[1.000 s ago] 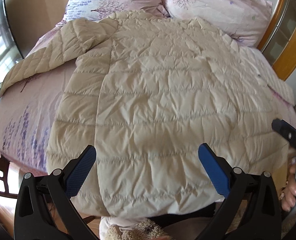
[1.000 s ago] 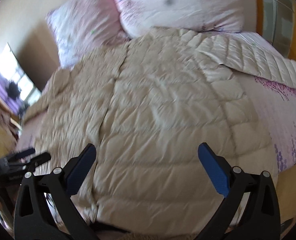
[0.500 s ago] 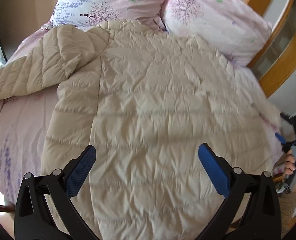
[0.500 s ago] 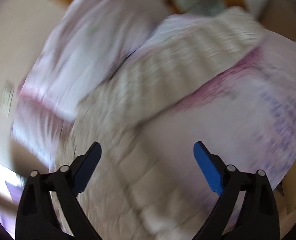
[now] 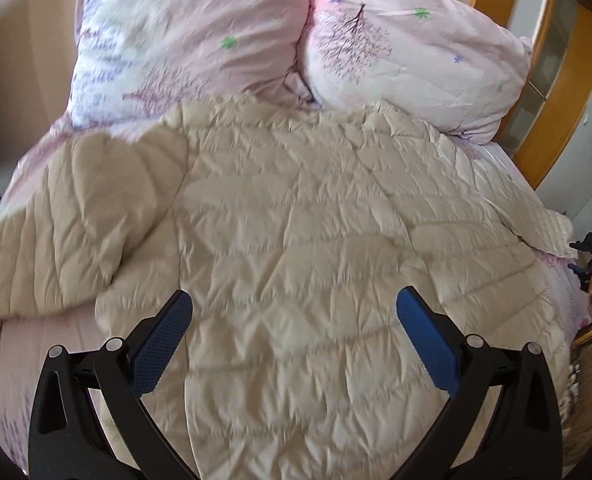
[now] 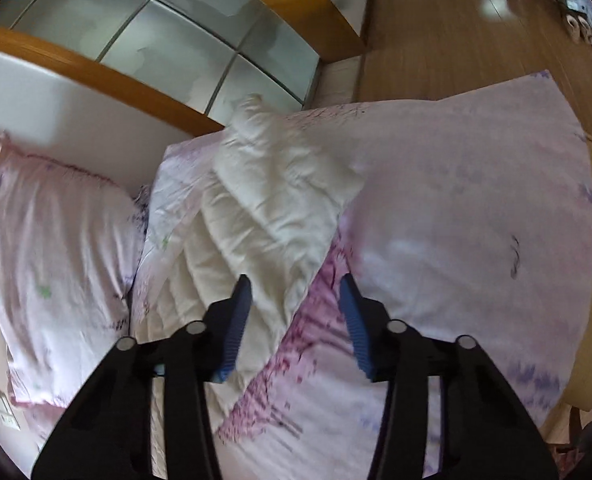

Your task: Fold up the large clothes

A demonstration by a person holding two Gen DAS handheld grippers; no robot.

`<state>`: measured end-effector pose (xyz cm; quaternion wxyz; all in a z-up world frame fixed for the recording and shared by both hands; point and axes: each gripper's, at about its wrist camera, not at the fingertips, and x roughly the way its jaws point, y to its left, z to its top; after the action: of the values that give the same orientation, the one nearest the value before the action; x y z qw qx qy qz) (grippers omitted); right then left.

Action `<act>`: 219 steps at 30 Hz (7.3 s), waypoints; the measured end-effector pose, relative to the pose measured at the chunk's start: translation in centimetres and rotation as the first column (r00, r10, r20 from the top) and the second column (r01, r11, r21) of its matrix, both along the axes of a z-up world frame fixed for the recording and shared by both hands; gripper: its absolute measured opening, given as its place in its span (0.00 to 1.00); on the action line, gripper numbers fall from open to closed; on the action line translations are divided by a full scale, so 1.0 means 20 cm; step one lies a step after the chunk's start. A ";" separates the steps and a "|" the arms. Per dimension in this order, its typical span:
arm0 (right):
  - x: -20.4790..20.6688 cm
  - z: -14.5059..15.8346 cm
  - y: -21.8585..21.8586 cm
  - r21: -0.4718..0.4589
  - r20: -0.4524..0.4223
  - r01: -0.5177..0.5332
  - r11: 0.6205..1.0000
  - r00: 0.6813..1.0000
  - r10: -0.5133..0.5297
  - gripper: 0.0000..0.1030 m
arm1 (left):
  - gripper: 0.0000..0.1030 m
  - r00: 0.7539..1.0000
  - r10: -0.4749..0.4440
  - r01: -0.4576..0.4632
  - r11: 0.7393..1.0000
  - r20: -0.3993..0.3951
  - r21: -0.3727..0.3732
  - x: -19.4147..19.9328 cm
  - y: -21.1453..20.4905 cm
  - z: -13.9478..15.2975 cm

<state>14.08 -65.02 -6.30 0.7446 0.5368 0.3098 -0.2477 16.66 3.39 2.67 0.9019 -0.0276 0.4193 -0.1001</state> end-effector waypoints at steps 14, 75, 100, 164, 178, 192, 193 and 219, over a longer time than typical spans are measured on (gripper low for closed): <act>0.19 0.17 0.10 -0.287 -0.064 -0.068 0.955 0.997 0.051 0.04 | 0.99 0.996 -0.089 0.092 0.988 0.031 -0.122 0.08 -0.05 0.01; 0.51 0.23 1.52 -0.396 -0.063 -0.623 0.674 0.751 0.657 0.08 | 0.06 0.978 0.056 -0.149 0.867 -0.203 -0.476 0.59 0.15 -0.10; 0.75 0.26 2.73 -0.472 -0.542 -0.882 0.001 0.291 0.788 0.44 | 0.54 0.918 0.374 -0.394 0.824 -0.130 -0.407 -0.12 0.99 -0.05; 0.44 0.49 2.00 -0.443 -0.312 -0.845 0.302 0.460 0.831 0.64 | 0.62 0.979 -0.190 0.148 0.916 -0.078 -0.373 0.29 -0.20 0.05; 0.35 0.59 2.80 -0.675 -0.466 -0.708 -0.207 0.191 0.864 0.62 | 0.71 0.978 0.131 -0.192 0.867 -0.162 -0.460 0.26 0.54 -0.09; 0.55 0.55 2.39 -0.466 -0.172 -0.842 0.272 0.388 0.905 0.11 | 0.74 0.975 0.116 -0.191 0.869 -0.189 -0.456 0.25 0.56 -0.19; 0.56 0.52 2.35 -0.422 -0.164 -0.859 0.289 0.387 0.907 0.16 | 0.76 0.976 0.116 -0.188 0.875 -0.183 -0.446 0.25 0.56 -0.18; 0.46 0.46 1.97 -0.327 -0.164 -0.846 0.421 0.490 0.856 0.50 | 0.92 0.988 0.158 -0.153 0.958 -0.002 -0.243 -0.31 0.73 -0.04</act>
<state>23.36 -25.55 2.94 0.8566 0.1615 0.4759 0.1173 10.39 18.02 1.92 0.9005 -0.1695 0.3925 -0.0796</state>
